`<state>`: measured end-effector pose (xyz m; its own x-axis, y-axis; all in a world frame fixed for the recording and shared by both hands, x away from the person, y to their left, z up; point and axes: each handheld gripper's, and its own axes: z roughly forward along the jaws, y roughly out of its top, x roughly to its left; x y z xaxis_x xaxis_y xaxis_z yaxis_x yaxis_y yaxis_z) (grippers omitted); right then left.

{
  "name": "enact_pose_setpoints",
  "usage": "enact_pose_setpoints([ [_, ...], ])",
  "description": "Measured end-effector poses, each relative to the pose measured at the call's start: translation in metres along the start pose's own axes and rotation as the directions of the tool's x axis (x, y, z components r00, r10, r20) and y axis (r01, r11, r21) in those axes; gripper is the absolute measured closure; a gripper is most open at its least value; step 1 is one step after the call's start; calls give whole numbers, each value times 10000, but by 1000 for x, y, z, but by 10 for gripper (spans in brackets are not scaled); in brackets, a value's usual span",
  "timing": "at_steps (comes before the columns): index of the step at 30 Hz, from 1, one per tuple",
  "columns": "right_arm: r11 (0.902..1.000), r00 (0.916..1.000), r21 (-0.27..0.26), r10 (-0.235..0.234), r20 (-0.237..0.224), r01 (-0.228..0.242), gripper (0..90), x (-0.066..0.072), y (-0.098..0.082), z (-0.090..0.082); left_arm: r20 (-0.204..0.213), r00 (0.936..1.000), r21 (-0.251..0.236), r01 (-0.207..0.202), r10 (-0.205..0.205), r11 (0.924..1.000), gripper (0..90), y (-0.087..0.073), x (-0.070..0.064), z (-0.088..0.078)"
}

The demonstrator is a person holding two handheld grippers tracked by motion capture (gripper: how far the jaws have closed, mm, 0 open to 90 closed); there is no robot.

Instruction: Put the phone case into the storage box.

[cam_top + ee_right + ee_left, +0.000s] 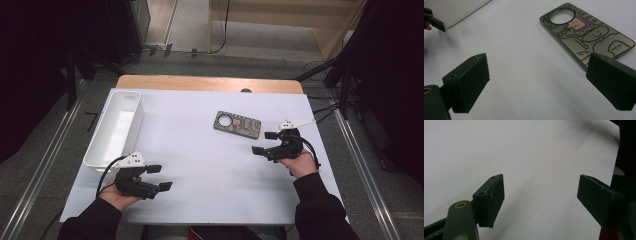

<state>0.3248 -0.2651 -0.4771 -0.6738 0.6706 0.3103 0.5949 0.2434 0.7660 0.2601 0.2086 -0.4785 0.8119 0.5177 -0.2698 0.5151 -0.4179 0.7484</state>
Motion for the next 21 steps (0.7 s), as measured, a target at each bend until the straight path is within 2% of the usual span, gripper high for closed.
enact_pose_setpoints([
  [21, 9997, 9997, 88, -242, -7, 242, 38, -15, 26, 11, 3, 10000, 57, -6, 6, 10000, 216, 0, 1, 1],
])
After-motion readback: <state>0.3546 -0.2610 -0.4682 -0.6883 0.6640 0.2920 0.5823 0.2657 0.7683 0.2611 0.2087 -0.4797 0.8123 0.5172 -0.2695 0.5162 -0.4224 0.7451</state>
